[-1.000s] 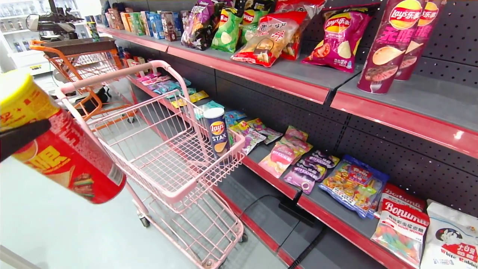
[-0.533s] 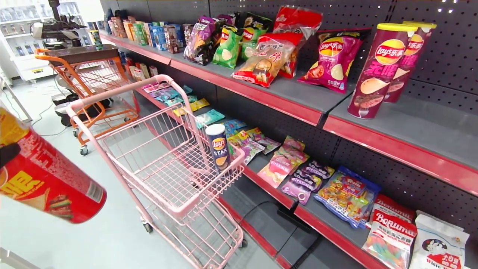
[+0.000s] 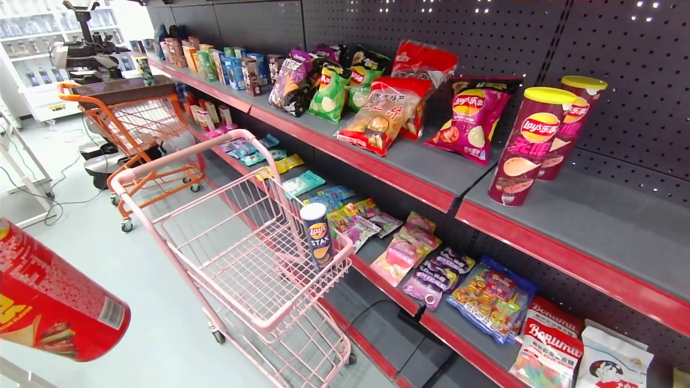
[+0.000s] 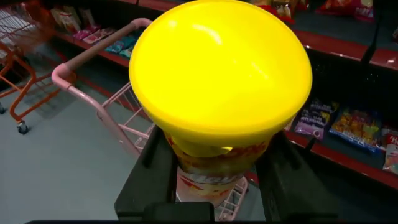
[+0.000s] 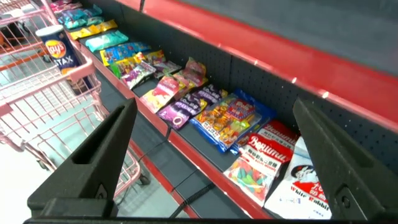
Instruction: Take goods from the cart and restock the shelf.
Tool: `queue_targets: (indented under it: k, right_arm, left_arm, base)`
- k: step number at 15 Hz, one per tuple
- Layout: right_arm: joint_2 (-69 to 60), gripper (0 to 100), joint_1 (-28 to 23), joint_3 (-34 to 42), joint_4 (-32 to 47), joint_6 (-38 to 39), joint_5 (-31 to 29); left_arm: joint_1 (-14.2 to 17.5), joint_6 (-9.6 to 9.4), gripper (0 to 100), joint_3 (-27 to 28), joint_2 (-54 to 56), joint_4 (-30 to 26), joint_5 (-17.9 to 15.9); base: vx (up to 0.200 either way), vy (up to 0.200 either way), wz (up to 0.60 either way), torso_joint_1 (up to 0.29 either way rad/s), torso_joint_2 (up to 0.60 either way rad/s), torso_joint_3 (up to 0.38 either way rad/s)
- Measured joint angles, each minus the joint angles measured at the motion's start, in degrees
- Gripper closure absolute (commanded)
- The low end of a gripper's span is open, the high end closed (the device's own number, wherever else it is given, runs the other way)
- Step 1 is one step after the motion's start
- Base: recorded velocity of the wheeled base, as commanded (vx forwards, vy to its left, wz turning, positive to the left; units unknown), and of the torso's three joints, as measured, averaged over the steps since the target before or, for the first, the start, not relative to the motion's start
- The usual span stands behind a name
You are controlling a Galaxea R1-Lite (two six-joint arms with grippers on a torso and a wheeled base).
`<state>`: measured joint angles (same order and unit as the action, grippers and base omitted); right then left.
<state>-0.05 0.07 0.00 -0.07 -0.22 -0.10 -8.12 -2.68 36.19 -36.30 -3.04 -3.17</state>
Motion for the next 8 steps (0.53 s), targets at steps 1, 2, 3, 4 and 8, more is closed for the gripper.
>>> queue_targets:
  k: [1,2,3,4,8]
  right_arm:
    - [0.00,0,0.00,0.00,-0.02,0.01,0.00]
    - [0.00,0,0.00,0.00,0.02,0.01,0.00]
    - [0.00,0,0.00,0.00,0.02,0.00,0.02]
    - [0.00,0,0.00,0.00,0.00,0.01,0.02]
    - [0.00,0,0.00,0.00,0.00,0.04,0.00]
  left_arm:
    - [0.02,0.01,100,-0.01,0.23,0.00,-0.05]
    - [0.02,0.01,100,-0.10,0.39,0.00,-0.11]
    - [0.02,0.01,100,-0.15,0.50,0.02,-0.17]
    - [0.02,0.01,100,-0.30,0.54,0.11,-0.27]
    - [-0.04,-0.66,100,-1.19,1.13,0.09,-0.41]
  base:
    - [0.000,0.000,0.00,0.183,-0.47,-0.281]
    - [0.000,0.000,0.00,0.173,-0.43,-0.256]
    - [0.000,0.000,0.00,0.173,-0.41,-0.242]
    - [0.000,0.000,0.00,0.168,-0.40,-0.237]
    - [0.000,0.000,-0.15,0.031,-0.08,-0.042]
